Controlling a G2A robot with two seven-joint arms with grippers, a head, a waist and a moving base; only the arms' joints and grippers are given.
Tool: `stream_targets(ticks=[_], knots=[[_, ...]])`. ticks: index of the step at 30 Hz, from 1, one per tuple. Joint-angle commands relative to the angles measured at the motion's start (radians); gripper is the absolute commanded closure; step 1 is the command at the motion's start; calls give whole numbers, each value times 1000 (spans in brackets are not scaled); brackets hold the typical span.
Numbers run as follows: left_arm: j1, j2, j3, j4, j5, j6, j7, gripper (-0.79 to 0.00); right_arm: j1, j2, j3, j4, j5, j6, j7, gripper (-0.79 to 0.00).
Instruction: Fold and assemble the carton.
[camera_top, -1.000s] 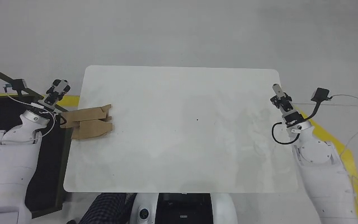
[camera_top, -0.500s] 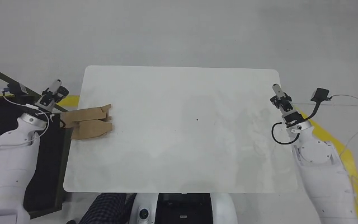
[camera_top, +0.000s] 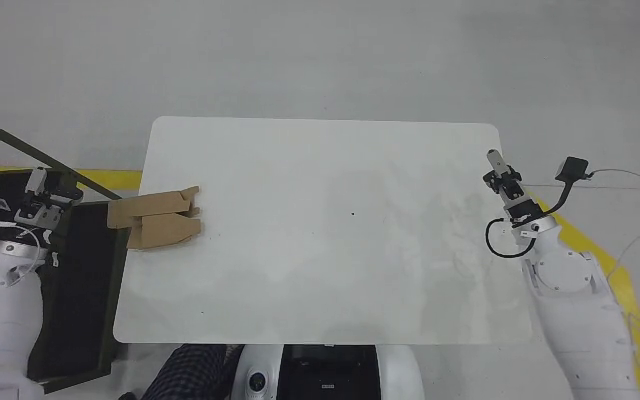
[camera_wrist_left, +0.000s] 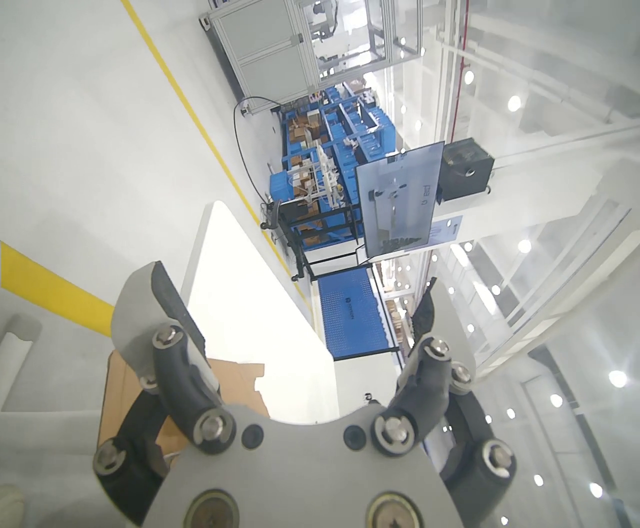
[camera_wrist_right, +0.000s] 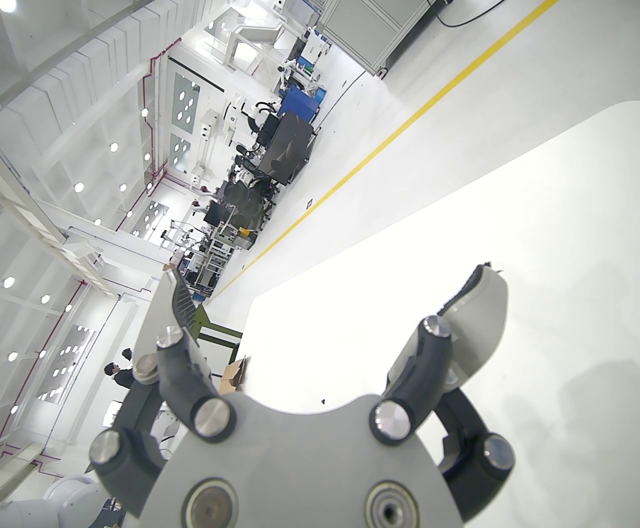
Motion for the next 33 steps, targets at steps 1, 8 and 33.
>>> stream_targets(ticks=[1,8,33], knots=[[-16,-3,1,25,-14,-6,-32,-785,0,0,0,0,0,0,0,-785],[-19,-3,1,28,-16,-6,-36,-785,0,0,0,0,0,0,0,-785],[9,-1,4,178,157,25,133,-785,0,0,0,0,0,0,0,-785]])
